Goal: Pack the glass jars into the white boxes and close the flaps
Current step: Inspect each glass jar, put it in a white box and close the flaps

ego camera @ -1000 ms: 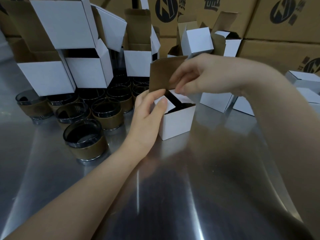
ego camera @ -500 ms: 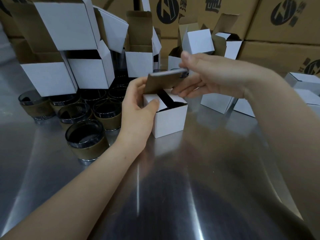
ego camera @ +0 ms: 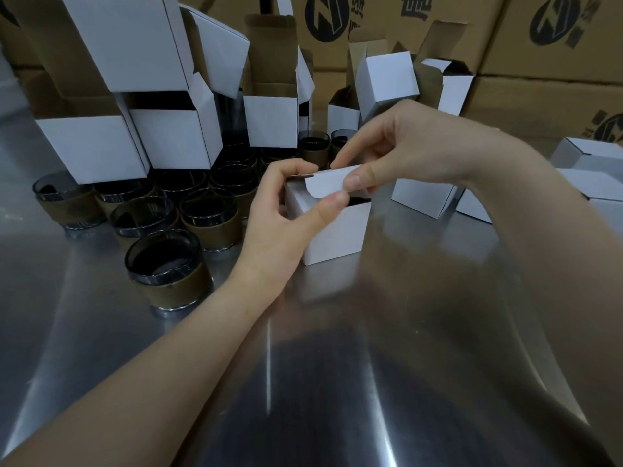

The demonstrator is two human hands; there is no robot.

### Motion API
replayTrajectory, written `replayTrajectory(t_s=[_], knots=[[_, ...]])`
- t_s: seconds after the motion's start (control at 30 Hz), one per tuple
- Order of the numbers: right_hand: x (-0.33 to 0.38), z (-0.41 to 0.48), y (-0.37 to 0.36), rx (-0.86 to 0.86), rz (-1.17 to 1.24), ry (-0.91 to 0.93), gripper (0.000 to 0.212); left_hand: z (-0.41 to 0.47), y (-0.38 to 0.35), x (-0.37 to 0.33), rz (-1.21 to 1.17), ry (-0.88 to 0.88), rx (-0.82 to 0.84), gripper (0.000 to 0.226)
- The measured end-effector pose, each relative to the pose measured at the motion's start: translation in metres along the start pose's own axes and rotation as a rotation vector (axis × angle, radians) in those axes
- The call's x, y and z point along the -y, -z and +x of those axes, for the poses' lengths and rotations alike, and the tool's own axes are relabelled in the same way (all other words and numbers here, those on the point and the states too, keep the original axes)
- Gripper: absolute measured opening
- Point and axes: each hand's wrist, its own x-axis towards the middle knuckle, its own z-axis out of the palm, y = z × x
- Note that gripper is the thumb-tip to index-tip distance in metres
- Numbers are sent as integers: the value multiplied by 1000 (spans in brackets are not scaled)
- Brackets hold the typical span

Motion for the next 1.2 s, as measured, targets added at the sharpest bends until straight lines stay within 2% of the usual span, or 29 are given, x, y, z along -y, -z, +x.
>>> replayTrajectory(t_s=[0.1, 0.17, 0.4, 0.83, 1.0, 1.1, 1.2], knots=[[1, 1, -1, 10, -124, 23, 22, 0, -1, -1, 32, -36, 6, 23], [0, 3, -2, -3, -166, 41, 21, 0, 0, -1, 50, -48, 7, 20], [-4, 4, -7, -26, -210, 71, 19, 1, 2, -1, 77, -29, 22, 27], [-4, 4, -4, 52, -128, 6, 18, 2, 3, 1, 10, 26, 26, 17], [0, 3, -5, 83, -168, -23, 16, 3, 2, 1, 63, 18, 33, 23], [4, 1, -5, 87, -182, -44, 12, 3, 0, -3, 16, 45, 8, 12], [5, 0, -5, 75, -166, -68, 16, 4, -1, -2, -13, 66, -23, 18]])
